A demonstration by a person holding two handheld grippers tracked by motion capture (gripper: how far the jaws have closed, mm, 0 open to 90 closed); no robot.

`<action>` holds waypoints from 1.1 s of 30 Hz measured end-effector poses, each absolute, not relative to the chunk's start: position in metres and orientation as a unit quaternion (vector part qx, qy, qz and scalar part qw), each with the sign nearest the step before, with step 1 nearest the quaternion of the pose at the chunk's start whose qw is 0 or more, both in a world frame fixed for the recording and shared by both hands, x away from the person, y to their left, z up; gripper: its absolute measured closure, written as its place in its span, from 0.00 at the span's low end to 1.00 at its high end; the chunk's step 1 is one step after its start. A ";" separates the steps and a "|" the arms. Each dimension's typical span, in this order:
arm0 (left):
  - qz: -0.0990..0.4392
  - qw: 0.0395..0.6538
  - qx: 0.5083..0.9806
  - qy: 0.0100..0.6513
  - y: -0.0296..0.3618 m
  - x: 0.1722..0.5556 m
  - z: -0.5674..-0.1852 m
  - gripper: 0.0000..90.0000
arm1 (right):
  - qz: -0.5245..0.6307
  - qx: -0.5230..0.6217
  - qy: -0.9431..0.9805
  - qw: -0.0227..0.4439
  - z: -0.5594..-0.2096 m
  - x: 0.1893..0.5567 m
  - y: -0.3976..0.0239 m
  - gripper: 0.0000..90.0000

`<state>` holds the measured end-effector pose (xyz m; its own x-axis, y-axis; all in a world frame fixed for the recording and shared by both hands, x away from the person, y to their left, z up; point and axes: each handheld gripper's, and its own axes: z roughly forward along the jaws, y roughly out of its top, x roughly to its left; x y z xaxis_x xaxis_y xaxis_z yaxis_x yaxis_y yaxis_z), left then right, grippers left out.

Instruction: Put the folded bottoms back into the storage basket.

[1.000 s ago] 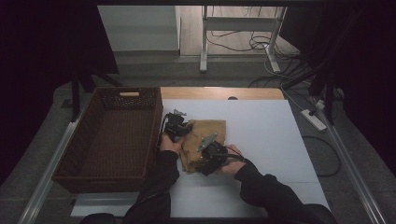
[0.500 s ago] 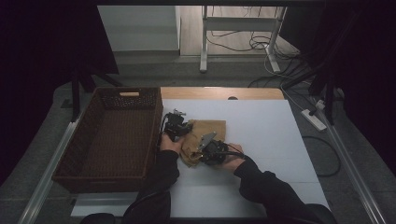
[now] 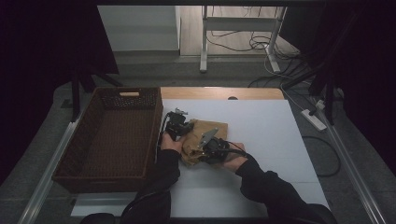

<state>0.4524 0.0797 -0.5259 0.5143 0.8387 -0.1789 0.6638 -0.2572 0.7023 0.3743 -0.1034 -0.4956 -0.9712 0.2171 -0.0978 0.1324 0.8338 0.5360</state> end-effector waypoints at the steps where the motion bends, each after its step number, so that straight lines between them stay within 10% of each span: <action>1: 0.117 0.377 0.786 0.476 0.079 0.452 -0.522 0.90 | 0.274 0.092 0.954 0.076 -0.494 0.374 -0.104 0.81; 33: 0.158 0.392 0.800 0.425 0.078 0.443 -0.405 0.90 | 0.377 0.083 0.920 0.072 -0.419 0.369 -0.124 0.81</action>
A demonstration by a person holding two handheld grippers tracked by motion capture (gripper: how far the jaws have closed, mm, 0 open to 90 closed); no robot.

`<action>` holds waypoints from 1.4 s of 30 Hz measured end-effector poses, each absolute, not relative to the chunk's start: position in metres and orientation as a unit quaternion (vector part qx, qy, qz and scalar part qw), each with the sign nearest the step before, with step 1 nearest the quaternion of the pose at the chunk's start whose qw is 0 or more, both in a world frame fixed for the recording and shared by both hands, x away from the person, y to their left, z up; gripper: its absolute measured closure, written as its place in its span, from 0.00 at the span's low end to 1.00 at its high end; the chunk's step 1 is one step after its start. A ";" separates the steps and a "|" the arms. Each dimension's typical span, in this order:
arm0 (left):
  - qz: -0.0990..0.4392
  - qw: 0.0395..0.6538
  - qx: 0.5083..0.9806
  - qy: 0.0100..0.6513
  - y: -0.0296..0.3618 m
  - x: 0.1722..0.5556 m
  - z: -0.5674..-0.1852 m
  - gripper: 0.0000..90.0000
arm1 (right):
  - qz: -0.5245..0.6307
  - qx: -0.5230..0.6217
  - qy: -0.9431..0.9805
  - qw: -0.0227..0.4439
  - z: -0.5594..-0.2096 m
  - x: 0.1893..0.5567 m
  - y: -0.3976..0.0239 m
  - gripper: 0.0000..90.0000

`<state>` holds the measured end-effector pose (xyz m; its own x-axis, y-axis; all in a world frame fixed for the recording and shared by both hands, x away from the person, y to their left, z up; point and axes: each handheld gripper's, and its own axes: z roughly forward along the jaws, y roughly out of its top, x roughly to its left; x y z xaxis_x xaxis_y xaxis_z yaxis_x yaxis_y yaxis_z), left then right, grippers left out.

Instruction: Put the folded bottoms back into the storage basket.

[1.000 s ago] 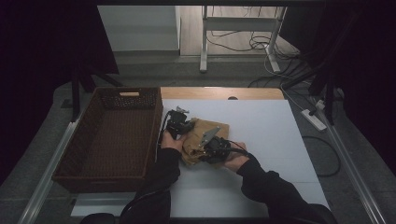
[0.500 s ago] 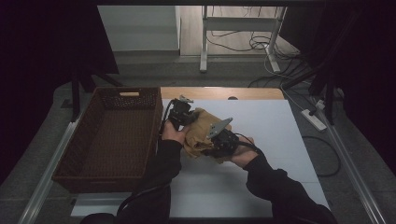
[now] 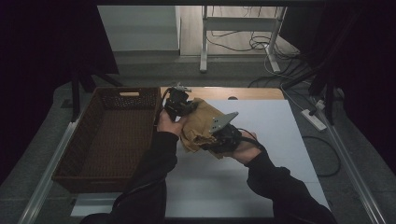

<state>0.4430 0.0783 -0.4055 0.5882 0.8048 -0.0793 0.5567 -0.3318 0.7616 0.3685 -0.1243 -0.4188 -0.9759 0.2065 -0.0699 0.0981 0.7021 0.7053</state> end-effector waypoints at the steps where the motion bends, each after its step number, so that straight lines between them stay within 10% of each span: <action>1: 0.160 0.390 0.801 0.424 0.080 0.443 -0.403 0.90 | 0.380 0.083 0.919 0.073 -0.417 0.368 -0.124 0.81; 42: 0.189 0.381 0.781 0.458 0.194 0.434 -0.367 0.90 | 0.425 0.053 0.901 0.067 -0.399 0.378 -0.024 0.80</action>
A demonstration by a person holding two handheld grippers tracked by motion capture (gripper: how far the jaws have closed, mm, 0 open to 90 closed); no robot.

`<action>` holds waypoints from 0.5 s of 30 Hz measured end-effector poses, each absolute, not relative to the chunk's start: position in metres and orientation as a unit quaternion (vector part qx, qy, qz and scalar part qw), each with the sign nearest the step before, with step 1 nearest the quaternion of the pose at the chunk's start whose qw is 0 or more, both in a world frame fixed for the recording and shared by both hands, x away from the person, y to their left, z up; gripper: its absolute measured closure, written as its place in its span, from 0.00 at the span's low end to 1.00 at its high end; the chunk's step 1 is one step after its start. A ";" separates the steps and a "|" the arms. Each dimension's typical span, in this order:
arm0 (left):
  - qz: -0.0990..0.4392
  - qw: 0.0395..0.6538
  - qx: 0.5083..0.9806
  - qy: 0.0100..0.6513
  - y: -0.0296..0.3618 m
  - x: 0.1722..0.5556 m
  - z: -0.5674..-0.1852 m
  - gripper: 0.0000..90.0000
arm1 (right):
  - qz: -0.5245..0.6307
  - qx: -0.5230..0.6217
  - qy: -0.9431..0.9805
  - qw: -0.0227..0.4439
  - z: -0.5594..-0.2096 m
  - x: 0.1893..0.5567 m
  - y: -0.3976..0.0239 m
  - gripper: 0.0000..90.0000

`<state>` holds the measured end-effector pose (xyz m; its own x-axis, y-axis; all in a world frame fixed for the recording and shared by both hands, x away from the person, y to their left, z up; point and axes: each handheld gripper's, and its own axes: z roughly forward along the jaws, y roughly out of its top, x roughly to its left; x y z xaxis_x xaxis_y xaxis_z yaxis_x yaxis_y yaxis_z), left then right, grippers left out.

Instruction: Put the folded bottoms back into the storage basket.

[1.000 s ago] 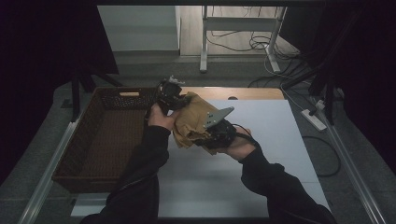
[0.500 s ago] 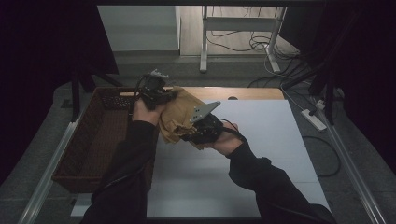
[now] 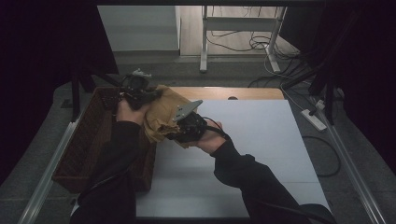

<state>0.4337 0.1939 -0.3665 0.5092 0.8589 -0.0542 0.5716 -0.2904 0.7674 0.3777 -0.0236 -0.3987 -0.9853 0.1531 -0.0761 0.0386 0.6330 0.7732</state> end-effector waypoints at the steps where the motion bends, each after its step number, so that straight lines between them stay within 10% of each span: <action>1: 0.190 0.380 0.780 0.459 0.197 0.433 -0.367 0.90 | 0.425 0.053 0.901 0.067 -0.399 0.378 -0.020 0.80; 15: 0.206 0.399 0.752 0.483 0.246 0.422 -0.362 0.90 | 0.442 0.038 0.894 0.065 -0.394 0.380 0.019 0.80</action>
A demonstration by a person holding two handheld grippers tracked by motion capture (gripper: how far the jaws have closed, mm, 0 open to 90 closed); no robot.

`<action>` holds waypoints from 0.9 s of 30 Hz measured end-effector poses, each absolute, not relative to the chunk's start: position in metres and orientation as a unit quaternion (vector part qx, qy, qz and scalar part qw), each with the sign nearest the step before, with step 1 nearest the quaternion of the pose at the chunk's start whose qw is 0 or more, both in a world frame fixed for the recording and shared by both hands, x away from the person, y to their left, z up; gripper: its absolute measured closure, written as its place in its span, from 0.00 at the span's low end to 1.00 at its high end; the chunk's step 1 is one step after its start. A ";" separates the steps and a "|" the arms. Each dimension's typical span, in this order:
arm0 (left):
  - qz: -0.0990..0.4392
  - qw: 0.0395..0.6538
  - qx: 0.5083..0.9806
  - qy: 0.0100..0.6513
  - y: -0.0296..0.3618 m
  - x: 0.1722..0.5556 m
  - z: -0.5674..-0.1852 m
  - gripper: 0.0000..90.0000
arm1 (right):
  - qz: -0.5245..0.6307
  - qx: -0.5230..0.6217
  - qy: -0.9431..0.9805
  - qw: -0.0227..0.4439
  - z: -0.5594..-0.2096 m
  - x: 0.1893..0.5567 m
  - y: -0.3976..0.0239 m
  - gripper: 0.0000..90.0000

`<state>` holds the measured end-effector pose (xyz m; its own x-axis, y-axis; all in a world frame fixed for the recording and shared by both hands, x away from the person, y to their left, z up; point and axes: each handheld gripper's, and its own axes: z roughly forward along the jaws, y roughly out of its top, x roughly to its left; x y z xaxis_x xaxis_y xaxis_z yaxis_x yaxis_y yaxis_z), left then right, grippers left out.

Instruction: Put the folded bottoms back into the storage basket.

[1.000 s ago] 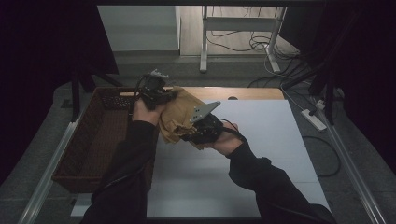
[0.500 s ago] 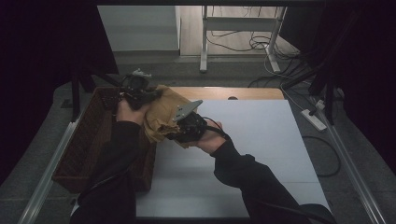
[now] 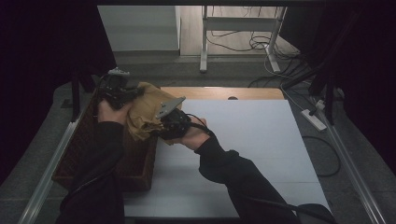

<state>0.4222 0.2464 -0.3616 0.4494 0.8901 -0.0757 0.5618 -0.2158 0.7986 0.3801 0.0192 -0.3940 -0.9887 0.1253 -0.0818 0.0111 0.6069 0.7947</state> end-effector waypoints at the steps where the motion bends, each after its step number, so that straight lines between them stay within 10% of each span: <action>1: 0.208 0.400 0.750 0.484 0.249 0.421 -0.361 0.90 | 0.442 0.037 0.894 0.065 -0.393 0.380 0.022 0.80; 27: 0.240 0.396 0.720 0.516 0.305 0.408 -0.352 0.90 | 0.453 0.007 0.888 0.082 -0.389 0.376 0.084 0.80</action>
<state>0.4084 0.3046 -0.3517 0.3521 0.9339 -0.0628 0.5533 -0.1535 0.8187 0.3761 0.0844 -0.3886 -0.9863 0.0868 -0.1402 -0.0627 0.5890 0.8057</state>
